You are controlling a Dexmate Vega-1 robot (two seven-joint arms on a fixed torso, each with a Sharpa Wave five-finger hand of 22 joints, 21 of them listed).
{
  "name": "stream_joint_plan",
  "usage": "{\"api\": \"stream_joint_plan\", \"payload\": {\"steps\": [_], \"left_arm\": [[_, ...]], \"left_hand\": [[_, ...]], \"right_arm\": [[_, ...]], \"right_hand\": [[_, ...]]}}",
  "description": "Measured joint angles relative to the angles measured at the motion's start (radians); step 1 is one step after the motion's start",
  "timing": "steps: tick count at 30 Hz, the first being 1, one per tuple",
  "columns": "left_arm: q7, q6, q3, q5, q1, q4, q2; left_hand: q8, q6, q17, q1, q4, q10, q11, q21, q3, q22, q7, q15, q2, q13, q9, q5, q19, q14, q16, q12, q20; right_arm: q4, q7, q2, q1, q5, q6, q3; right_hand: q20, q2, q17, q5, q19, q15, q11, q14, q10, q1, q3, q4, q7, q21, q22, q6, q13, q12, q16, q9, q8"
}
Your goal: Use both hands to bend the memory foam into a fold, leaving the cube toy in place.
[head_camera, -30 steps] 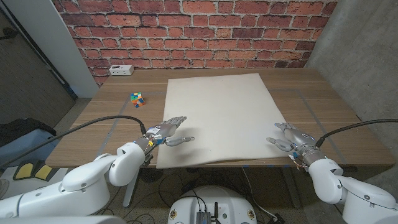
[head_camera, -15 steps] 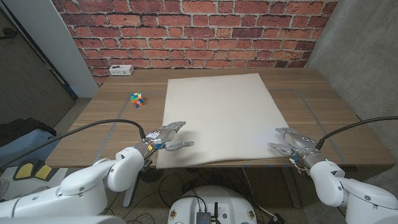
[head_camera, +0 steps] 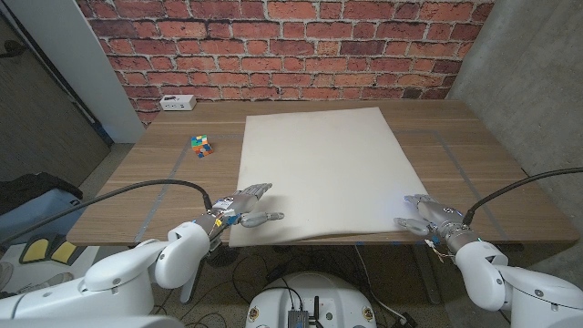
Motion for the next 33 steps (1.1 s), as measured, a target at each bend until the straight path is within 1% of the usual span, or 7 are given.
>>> {"api": "stream_joint_plan", "payload": {"steps": [13,14,16,18,28,31,33], "left_arm": [[0.026,-0.015,-0.001,-0.018,0.012,0.002,0.011],[0.033,-0.017,-0.001,-0.021,0.013,0.002,0.012],[0.033,-0.017,-0.001,-0.021,0.014,0.002,0.014],[0.04,-0.02,-0.001,-0.025,0.016,0.002,0.016],[0.067,-0.023,-0.01,-0.039,0.038,-0.008,0.033],[0.08,-0.023,-0.015,-0.044,0.045,-0.012,0.04],[0.082,-0.023,-0.018,-0.045,0.05,-0.016,0.044]], "left_hand": [[0.0,0.0,0.0,0.0,0.0,0.0,0.0,-0.008,0.0,0.0,0.0,0.0,0.0,0.0,0.0,0.004,0.0,0.0,0.0,0.0,0.0],[0.0,0.0,0.0,0.0,0.0,0.0,0.0,-0.008,0.0,0.0,0.0,0.0,0.0,0.0,0.0,0.004,0.0,0.0,0.0,0.0,0.0],[0.0,0.0,0.0,0.0,0.0,0.0,0.0,-0.008,0.0,0.0,0.0,0.0,0.0,0.0,0.0,0.004,0.0,0.0,0.0,0.0,0.0],[0.0,0.0,0.0,0.0,0.0,0.0,0.0,-0.008,0.0,0.0,0.0,0.0,0.0,0.0,0.0,0.004,0.0,0.0,0.0,0.0,0.0],[0.0,0.0,0.0,0.0,0.0,0.0,0.0,-0.008,-0.008,0.0,0.0,0.0,0.0,0.0,0.0,0.004,0.002,0.0,0.0,0.0,-0.002],[0.0,0.0,0.0,0.0,0.0,0.0,0.0,-0.012,-0.008,0.0,0.0,0.0,0.0,0.0,0.0,0.004,0.002,0.0,0.0,0.0,-0.002],[0.0,0.0,0.0,0.0,0.0,0.0,0.0,-0.014,-0.008,0.0,0.0,0.0,0.0,0.0,0.0,0.004,0.002,0.0,0.0,0.0,-0.002]], "right_arm": [[-0.029,-0.02,-0.039,0.027,0.011,-0.083,-0.052],[-0.038,-0.018,-0.047,0.058,0.004,-0.092,-0.098],[-0.038,-0.011,-0.047,0.058,-0.016,-0.109,-0.098],[-0.048,-0.004,-0.052,0.112,-0.037,-0.125,-0.176],[-0.056,0.014,-0.047,0.195,-0.142,-0.197,-0.307],[-0.053,0.034,-0.034,0.249,-0.196,-0.219,-0.394],[-0.053,0.045,-0.034,0.249,-0.222,-0.229,-0.394]], "right_hand": [[-0.002,0.009,0.0,0.0,0.005,-0.002,-0.018,0.009,-0.004,0.041,0.025,-0.013,-0.011,0.0,0.0,-0.011,0.0,0.0,0.0,0.0,0.0],[0.0,0.002,0.0,0.0,0.01,-0.004,-0.022,0.011,-0.008,0.048,0.027,-0.015,-0.015,0.0,0.0,-0.015,0.0,0.0,0.0,0.0,0.0],[-0.002,0.002,0.0,0.0,0.013,-0.004,-0.028,0.011,-0.011,0.058,0.033,-0.02,-0.017,0.0,0.0,-0.017,0.0,0.0,0.0,0.0,-0.004],[-0.005,-0.006,0.0,0.0,0.016,-0.009,-0.034,0.016,-0.009,0.066,0.035,-0.023,-0.018,0.0,0.0,-0.018,0.0,0.0,0.0,0.0,-0.004],[-0.012,-0.012,0.0,0.0,0.044,-0.02,-0.047,0.016,-0.022,0.15,0.077,-0.032,-0.029,0.0,-0.002,-0.018,0.0,-0.005,0.0,0.0,-0.004],[-0.011,-0.017,0.0,0.0,0.054,-0.019,-0.061,0.023,-0.025,0.178,0.089,-0.032,-0.029,0.0,-0.002,-0.018,0.0,-0.005,0.0,0.0,-0.004],[-0.012,-0.021,0.0,0.0,0.055,-0.021,-0.064,0.025,-0.029,0.192,0.097,-0.033,-0.034,0.0,-0.002,-0.023,0.0,-0.005,0.0,0.0,-0.004]]}}
